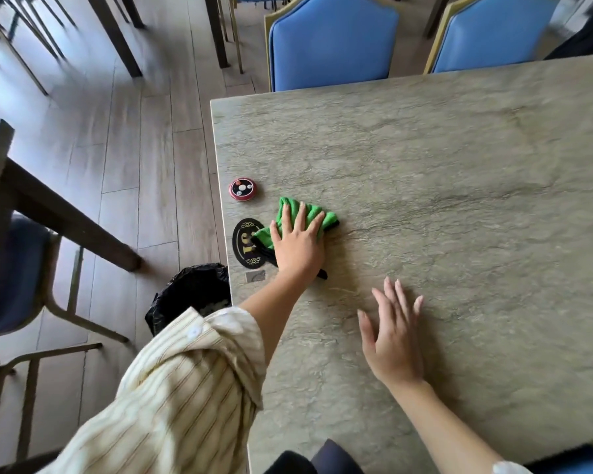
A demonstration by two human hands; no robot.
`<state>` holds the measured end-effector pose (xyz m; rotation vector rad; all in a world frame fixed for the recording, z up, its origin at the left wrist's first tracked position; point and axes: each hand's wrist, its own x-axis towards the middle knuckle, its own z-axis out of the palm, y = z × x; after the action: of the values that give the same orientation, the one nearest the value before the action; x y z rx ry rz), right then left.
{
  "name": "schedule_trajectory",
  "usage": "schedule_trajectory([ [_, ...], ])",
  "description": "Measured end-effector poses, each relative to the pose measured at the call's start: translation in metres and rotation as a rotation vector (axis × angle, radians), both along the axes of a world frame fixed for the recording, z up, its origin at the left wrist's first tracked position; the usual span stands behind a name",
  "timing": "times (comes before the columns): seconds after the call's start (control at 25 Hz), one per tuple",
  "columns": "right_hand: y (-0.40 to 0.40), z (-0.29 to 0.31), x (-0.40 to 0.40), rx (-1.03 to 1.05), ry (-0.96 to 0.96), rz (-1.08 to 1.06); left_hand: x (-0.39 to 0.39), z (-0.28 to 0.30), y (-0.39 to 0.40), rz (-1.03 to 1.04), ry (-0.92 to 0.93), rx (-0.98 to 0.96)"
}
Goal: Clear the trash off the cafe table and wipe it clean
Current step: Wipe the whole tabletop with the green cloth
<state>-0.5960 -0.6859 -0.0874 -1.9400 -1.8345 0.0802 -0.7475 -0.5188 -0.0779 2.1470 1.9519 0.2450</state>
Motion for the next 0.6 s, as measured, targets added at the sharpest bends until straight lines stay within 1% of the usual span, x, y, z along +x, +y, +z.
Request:
schedule_trajectory([
  [0.16,-0.001,0.0,0.0,0.028,0.06,0.013,-0.015,0.003,-0.071,-0.2,-0.01,0.057],
  [0.28,-0.005,0.003,0.003,0.061,0.226,0.013,-0.023,0.012,-0.141,-0.19,-0.007,0.02],
  [0.32,-0.007,0.004,0.004,0.057,0.265,0.002,-0.022,0.018,-0.164,-0.16,-0.028,-0.009],
  [0.4,-0.015,0.009,0.002,0.05,0.268,-0.005,-0.018,0.028,-0.202,-0.087,-0.128,-0.106],
  [0.48,-0.028,0.014,-0.004,0.075,0.21,0.025,-0.021,0.035,-0.226,0.028,-0.354,-0.188],
  [0.52,-0.039,0.019,-0.009,0.086,0.177,0.042,-0.027,0.037,-0.235,0.109,-0.465,-0.181],
  [0.56,-0.05,0.025,-0.014,0.073,0.14,0.051,-0.032,0.039,-0.243,0.198,-0.517,-0.171],
  [0.6,-0.06,0.027,-0.018,0.033,0.105,0.058,-0.038,0.04,-0.249,0.281,-0.529,-0.173],
])
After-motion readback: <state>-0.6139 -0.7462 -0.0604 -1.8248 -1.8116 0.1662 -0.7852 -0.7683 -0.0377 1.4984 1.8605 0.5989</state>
